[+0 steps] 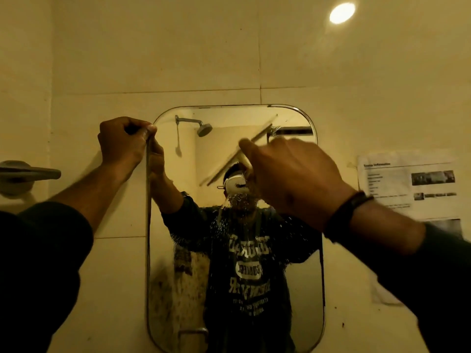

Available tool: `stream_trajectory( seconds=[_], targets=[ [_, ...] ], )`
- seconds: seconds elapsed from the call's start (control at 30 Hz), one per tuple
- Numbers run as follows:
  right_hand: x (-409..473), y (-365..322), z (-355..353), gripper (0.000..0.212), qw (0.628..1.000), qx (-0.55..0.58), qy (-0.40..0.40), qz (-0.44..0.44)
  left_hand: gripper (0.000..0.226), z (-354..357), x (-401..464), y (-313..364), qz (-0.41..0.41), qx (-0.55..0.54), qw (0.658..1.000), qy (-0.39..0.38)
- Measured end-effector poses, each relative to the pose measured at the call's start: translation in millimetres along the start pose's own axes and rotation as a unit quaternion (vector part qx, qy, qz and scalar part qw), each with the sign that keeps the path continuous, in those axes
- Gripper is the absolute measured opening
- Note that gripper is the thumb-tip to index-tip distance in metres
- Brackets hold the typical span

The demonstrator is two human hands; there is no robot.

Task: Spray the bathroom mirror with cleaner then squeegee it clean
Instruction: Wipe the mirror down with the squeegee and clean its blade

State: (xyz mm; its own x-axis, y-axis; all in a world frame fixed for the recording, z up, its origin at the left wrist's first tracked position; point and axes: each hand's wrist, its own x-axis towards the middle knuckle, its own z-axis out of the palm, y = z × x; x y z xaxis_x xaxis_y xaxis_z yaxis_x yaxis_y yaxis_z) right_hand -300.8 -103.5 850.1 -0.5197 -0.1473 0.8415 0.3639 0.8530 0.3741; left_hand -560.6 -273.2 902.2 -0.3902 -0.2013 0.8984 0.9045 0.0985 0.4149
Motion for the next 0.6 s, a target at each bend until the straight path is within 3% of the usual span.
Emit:
stream_trajectory(
  seconds=[0.17,0.4,0.5,0.6],
  targets=[
    [17,13,-6,0.037,0.999,-0.018,-0.025,0.038,0.019,0,2,-3,-0.004,-0.004,1.000,-0.006],
    [-83,22,13,0.064,0.994,-0.026,-0.095,0.050,0.019,-2,0,-1,0.002,-0.003,1.000,-0.007],
    [-68,23,3,0.050,0.995,0.001,-0.085,0.052,0.019,-2,-1,4,-0.004,0.001,1.000,-0.008],
    [-29,27,-9,0.043,0.997,-0.009,-0.028,0.070,0.018,-1,-3,5,-0.013,-0.006,1.000,-0.007]
  ],
)
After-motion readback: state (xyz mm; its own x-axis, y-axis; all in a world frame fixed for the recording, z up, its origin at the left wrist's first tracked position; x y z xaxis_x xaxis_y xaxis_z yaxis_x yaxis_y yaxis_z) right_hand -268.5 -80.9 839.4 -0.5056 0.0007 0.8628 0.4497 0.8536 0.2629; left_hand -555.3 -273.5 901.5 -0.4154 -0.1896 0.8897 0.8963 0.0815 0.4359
